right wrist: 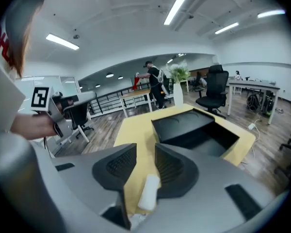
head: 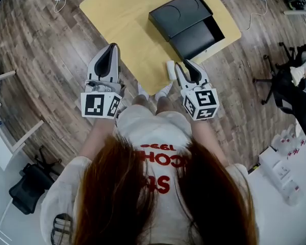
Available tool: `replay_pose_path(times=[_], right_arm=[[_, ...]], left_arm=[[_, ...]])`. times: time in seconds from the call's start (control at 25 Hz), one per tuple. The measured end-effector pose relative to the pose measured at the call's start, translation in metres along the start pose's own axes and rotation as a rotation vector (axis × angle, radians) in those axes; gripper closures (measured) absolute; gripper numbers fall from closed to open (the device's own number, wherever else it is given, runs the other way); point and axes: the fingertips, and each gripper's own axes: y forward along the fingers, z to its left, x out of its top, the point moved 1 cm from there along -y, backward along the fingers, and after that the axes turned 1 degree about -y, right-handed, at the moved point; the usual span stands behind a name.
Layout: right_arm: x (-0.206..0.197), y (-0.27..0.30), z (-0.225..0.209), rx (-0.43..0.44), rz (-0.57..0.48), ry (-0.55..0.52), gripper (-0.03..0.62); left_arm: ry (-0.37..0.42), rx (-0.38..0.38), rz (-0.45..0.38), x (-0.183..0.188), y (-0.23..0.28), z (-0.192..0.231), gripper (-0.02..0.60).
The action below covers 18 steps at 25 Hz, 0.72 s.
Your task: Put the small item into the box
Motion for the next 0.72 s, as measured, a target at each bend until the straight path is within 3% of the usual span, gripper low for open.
replay_pose_path(times=[0.2, 0.44, 0.72], right_arm=[[-0.061, 0.031, 0.005, -0.016, 0.169, -0.009, 0.422], [-0.101, 0.058, -0.003, -0.059, 0.281, -0.033, 0.379], [-0.106, 0.063, 0.000, -0.061, 0.289, -0.075, 0.451]], left_arm=[[-0.015, 0.017, 0.065, -0.024, -0.008, 0.005, 0.575], [-0.024, 0.029, 0.120, -0.045, -0.014, 0.010, 0.575], [-0.034, 0.053, 0.138, -0.047, -0.016, 0.015, 0.575]])
